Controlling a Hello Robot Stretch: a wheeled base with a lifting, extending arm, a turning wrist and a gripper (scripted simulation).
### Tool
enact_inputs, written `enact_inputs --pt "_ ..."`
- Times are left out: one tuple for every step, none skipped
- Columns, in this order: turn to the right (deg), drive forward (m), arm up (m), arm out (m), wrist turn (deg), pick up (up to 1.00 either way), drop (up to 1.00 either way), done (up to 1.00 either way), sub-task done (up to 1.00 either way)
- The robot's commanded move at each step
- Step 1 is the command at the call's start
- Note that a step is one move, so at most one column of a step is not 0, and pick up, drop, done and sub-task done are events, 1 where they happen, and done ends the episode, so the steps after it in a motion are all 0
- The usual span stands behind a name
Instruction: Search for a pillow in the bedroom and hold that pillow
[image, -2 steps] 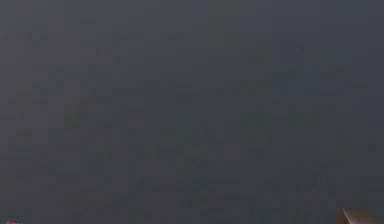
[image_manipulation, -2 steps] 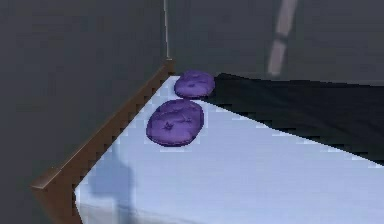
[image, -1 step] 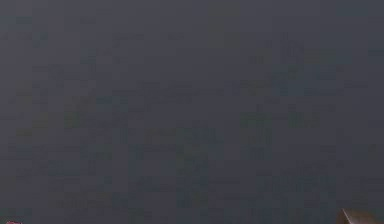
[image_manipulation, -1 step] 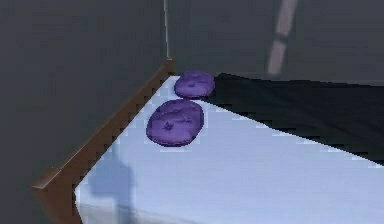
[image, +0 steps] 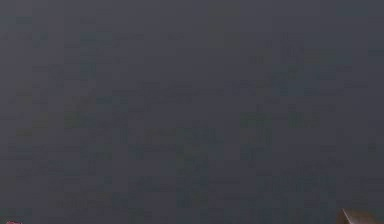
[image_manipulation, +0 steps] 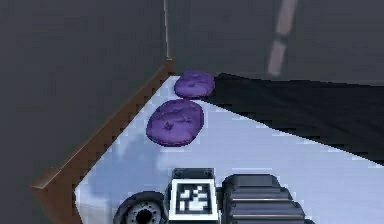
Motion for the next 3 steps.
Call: enact_inputs --pt "0.0 0.00 0.00 0.44 0.0 0.00 0.00 0.00 0.00" --pt "0.0 0.00 0.00 0.00 45.0 0.00 0.00 0.00 0.00" --pt "0.0 0.00 0.00 0.00 45.0 0.00 0.00 0.00 0.00"
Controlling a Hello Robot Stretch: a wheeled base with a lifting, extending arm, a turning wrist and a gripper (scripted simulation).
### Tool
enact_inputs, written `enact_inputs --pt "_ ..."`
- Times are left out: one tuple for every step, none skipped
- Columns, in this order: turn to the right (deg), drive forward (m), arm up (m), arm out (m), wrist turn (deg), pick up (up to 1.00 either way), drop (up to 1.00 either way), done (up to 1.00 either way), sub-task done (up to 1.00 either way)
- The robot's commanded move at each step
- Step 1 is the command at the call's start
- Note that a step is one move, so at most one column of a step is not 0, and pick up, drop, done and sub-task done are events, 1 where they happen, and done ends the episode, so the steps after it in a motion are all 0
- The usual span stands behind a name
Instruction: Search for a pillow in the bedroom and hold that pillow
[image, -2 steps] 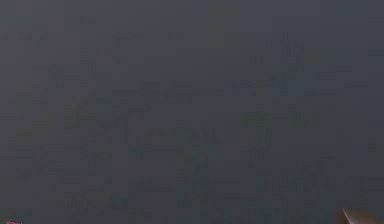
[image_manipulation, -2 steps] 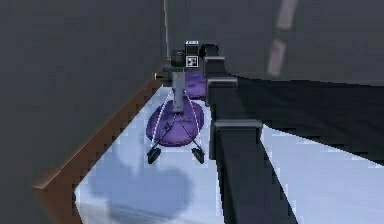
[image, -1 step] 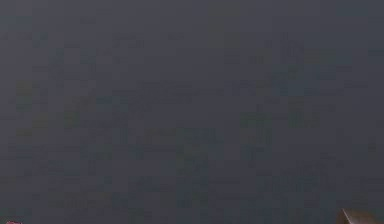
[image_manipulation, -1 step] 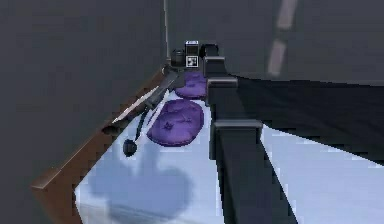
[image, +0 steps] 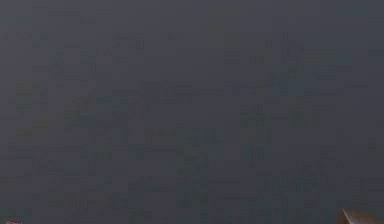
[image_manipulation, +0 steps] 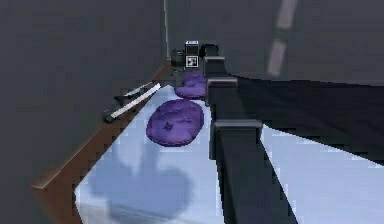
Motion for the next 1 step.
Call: enact_inputs --pt "0.0 0.00 0.00 0.00 45.0 0.00 0.00 0.00 0.00"
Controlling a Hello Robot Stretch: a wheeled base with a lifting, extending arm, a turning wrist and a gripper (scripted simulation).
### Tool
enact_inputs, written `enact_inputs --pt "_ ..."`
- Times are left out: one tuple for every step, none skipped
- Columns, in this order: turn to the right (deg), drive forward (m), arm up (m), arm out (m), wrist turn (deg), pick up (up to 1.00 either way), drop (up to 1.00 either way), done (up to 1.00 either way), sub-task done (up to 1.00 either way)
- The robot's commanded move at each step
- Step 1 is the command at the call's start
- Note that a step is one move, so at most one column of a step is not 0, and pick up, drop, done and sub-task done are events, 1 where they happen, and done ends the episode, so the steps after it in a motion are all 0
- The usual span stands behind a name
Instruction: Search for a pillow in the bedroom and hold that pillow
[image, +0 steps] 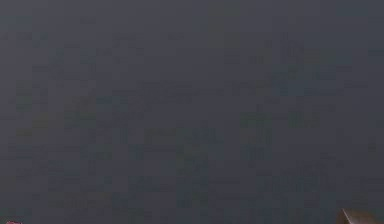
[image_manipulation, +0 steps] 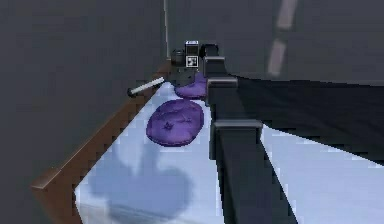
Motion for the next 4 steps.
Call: enact_inputs --pt "0.0 0.00 0.00 0.00 45.0 0.00 0.00 0.00 0.00" --pt "0.0 0.00 0.00 0.00 9.0 0.00 0.00 0.00 0.00" --pt "0.0 0.00 -0.30 0.00 0.0 0.00 0.00 0.00 0.00" --pt "0.0 0.00 0.00 0.00 0.0 1.00 0.00 0.00 0.00"
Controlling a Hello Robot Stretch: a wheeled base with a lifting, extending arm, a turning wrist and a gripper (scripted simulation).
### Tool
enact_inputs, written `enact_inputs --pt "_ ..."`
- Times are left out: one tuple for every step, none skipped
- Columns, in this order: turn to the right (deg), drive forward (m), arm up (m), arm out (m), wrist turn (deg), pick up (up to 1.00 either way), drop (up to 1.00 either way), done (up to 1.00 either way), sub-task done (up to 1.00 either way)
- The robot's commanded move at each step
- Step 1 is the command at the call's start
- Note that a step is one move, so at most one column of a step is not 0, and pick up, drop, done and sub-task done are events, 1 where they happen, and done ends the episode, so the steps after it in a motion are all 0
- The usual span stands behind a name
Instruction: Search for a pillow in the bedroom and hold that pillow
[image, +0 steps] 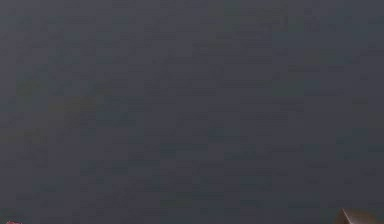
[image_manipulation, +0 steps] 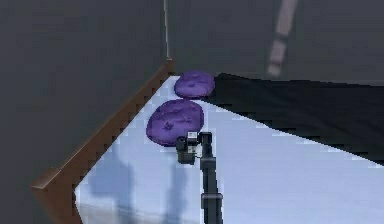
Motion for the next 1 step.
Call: enact_inputs --pt "0.0 0.00 0.10 0.00 0.0 0.00 0.00 0.00 0.00"
